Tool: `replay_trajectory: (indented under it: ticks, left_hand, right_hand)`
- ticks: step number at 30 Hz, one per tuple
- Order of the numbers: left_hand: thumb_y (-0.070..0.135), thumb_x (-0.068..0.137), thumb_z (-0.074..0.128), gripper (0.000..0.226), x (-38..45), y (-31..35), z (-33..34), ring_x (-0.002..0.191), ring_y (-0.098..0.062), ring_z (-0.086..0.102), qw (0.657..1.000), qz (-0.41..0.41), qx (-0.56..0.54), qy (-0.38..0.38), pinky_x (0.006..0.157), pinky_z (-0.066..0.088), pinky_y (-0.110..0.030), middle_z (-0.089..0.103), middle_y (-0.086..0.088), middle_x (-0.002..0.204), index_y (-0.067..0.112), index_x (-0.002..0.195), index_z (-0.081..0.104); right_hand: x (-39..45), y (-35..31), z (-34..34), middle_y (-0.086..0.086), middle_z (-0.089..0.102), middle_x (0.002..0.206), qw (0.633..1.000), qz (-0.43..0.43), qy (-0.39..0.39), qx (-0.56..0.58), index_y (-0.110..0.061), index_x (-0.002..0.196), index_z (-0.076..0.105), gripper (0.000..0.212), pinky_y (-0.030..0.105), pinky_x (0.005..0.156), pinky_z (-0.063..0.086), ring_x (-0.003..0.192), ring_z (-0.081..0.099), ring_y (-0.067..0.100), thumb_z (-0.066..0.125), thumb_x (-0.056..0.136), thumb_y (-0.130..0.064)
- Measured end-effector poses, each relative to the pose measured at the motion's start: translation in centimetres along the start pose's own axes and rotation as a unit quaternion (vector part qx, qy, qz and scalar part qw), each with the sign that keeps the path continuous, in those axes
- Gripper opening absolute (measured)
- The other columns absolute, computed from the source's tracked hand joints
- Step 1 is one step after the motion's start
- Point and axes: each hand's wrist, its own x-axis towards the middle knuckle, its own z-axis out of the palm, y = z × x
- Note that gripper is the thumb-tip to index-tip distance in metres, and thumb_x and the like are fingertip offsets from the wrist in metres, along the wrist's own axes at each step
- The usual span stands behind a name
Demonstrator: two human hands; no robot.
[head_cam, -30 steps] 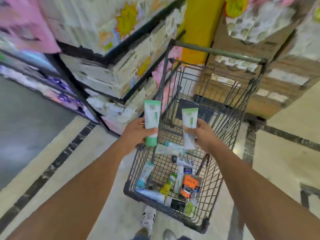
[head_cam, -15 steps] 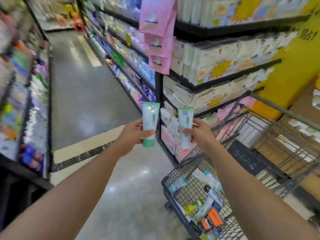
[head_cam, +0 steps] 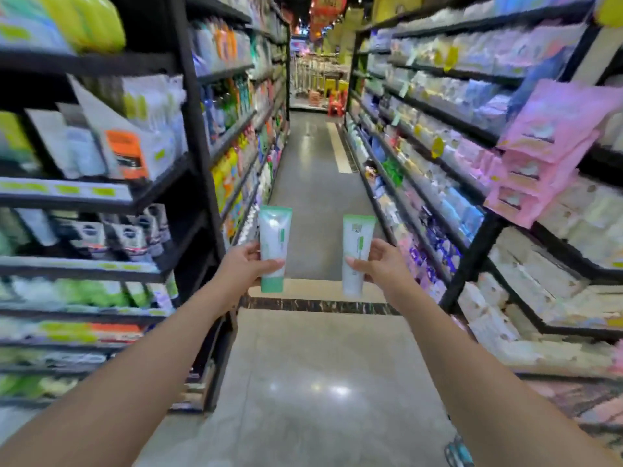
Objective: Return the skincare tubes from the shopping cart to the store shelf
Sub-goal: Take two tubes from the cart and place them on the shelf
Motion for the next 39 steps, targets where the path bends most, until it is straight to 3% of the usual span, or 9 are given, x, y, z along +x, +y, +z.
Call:
replay_trajectory:
  ticks: [4,8,14,19,24,27,30,34,39]
  left_hand:
    - [0.001,0.078,0.077,0.046,-4.3,-0.1,-11.9,0.097,-0.032,0.071,0.996,-0.004,-0.024,0.081,0.086,0.057,-0.050,0.074,-0.011,0.106,0.009,0.120,0.061]
    - [0.003,0.080,0.077,0.050,-9.0,0.5,-21.8,0.092,-0.027,0.072,0.988,0.004,-0.024,0.151,0.081,0.059,-0.046,0.074,-0.010,0.104,0.008,0.126,0.059]
    - [0.013,0.080,0.079,0.046,-14.5,1.1,-33.2,0.094,-0.018,0.073,0.974,0.021,-0.029,0.225,0.076,0.060,-0.034,0.073,-0.001,0.109,0.022,0.120,0.059]
    - [0.008,0.080,0.078,0.042,-15.4,0.9,-40.1,0.094,-0.019,0.073,0.956,0.024,-0.022,0.291,0.082,0.059,-0.039,0.074,-0.001,0.110,0.019,0.118,0.062]
    - [0.003,0.078,0.079,0.048,-13.9,0.4,-45.3,0.092,-0.022,0.073,0.940,0.015,-0.016,0.341,0.082,0.059,-0.042,0.074,-0.001,0.106,0.013,0.121,0.062]
    - [0.004,0.077,0.079,0.047,-12.3,1.0,-48.6,0.092,-0.022,0.073,0.934,0.007,0.001,0.356,0.084,0.059,-0.044,0.074,-0.003,0.107,0.012,0.121,0.063]
    - [0.006,0.077,0.080,0.048,-10.6,1.9,-52.0,0.094,-0.022,0.072,0.928,0.011,0.003,0.371,0.088,0.057,-0.046,0.073,-0.002,0.108,0.014,0.121,0.062]
    - [0.002,0.079,0.077,0.048,-8.7,2.6,-56.1,0.096,-0.022,0.072,0.921,0.038,0.002,0.388,0.079,0.059,-0.036,0.072,-0.003,0.111,0.012,0.124,0.062]
    - [0.005,0.079,0.078,0.049,-6.7,2.5,-61.2,0.099,-0.023,0.071,0.923,0.051,0.006,0.381,0.076,0.059,-0.034,0.071,-0.008,0.115,0.009,0.124,0.061]
  right_hand:
    - [-0.5,-1.6,12.9,0.008,0.072,0.106,0.997,-0.005,-0.082,-0.002,-0.004,0.113,0.062,0.036,0.043,0.079,0.060,0.092,0.070,0.024,0.075,0.080,0.002]
    - [-1.6,-3.3,24.1,0.008,0.073,0.100,0.985,-0.035,-0.168,-0.007,-0.008,0.109,0.066,0.031,0.028,0.067,0.059,0.084,0.069,0.022,0.073,0.081,0.004]
    - [-2.0,-5.2,37.3,0.006,0.075,0.103,0.959,-0.052,-0.279,-0.026,-0.020,0.106,0.069,0.037,0.045,0.084,0.058,0.096,0.072,0.025,0.082,0.075,-0.005]
    - [-1.3,-6.4,45.1,-0.003,0.074,0.101,0.947,-0.075,-0.312,-0.016,-0.022,0.100,0.069,0.030,0.021,0.068,0.056,0.088,0.071,0.009,0.078,0.079,-0.001]
    - [1.6,-6.5,52.1,-0.010,0.072,0.096,0.940,-0.078,-0.333,-0.005,-0.022,0.101,0.067,0.032,0.015,0.062,0.054,0.086,0.068,0.003,0.078,0.079,-0.003]
    - [3.7,-7.0,56.1,-0.003,0.073,0.103,0.935,-0.083,-0.345,0.001,-0.016,0.106,0.068,0.031,0.018,0.068,0.056,0.093,0.069,0.010,0.079,0.079,-0.005]
    - [5.9,-7.8,60.0,0.002,0.073,0.107,0.932,-0.077,-0.355,0.012,-0.011,0.109,0.067,0.035,0.031,0.082,0.057,0.097,0.070,0.016,0.080,0.077,-0.005]
    - [7.8,-8.9,64.5,0.000,0.072,0.099,0.929,-0.079,-0.359,0.038,-0.017,0.095,0.067,0.031,0.027,0.079,0.057,0.090,0.068,0.014,0.078,0.076,0.005]
    - [9.6,-9.6,69.1,-0.002,0.074,0.103,0.927,-0.097,-0.360,0.040,-0.018,0.101,0.069,0.033,0.032,0.085,0.057,0.096,0.070,0.015,0.078,0.077,0.002]
